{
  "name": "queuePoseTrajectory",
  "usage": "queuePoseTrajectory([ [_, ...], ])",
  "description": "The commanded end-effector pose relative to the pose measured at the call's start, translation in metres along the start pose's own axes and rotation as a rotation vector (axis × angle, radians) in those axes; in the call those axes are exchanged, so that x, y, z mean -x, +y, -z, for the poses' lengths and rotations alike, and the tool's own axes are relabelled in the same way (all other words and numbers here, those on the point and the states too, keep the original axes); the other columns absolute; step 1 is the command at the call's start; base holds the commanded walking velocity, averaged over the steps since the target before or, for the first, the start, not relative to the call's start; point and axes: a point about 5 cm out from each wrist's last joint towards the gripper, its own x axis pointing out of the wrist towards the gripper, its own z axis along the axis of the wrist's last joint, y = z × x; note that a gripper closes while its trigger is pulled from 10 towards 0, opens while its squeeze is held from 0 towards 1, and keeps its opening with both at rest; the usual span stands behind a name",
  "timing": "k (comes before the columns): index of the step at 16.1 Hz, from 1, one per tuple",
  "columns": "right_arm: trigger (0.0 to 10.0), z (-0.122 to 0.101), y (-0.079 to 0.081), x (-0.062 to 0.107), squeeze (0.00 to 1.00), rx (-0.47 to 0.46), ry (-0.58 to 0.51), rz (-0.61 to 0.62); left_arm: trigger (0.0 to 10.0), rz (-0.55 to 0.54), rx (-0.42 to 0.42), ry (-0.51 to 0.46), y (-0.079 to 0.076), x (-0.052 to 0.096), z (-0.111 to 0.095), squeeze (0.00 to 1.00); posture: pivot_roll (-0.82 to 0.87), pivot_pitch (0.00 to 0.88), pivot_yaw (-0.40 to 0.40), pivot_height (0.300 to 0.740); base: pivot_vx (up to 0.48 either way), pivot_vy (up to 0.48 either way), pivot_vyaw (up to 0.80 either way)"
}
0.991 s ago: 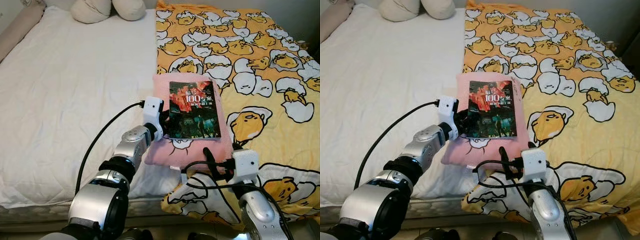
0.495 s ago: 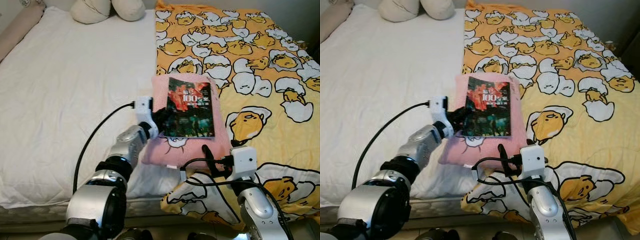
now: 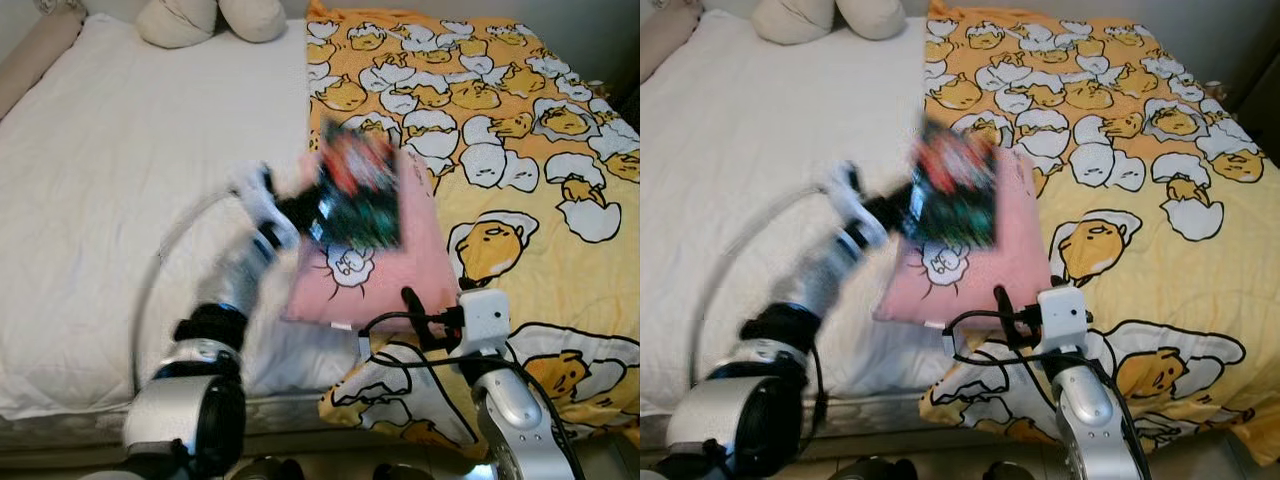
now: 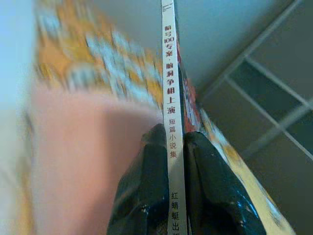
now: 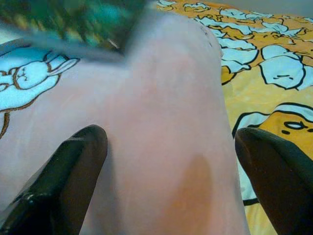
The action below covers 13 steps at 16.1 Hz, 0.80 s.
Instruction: Clean up the room
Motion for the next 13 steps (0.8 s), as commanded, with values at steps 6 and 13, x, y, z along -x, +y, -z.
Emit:
queuePoseTrajectory([
  [6, 10.0, -0.017, -0.009, -0.019, 0.00, 0.010, -0.061, 0.025, 10.0, -0.113, -0.300, -0.242, -0.005, 0.012, -0.057, 0.00, -0.07, 0.006, 0.015, 0.740, 0.000, 0.000, 0.00],
  [13, 10.0, -0.034, -0.012, -0.039, 0.00, -0.047, -0.105, 0.038, 10.0, -0.388, -0.516, -0.069, 0.008, 0.036, 0.001, 0.00, -0.05, 0.017, -0.003, 0.740, 0.000, 0.423, 0.10],
])
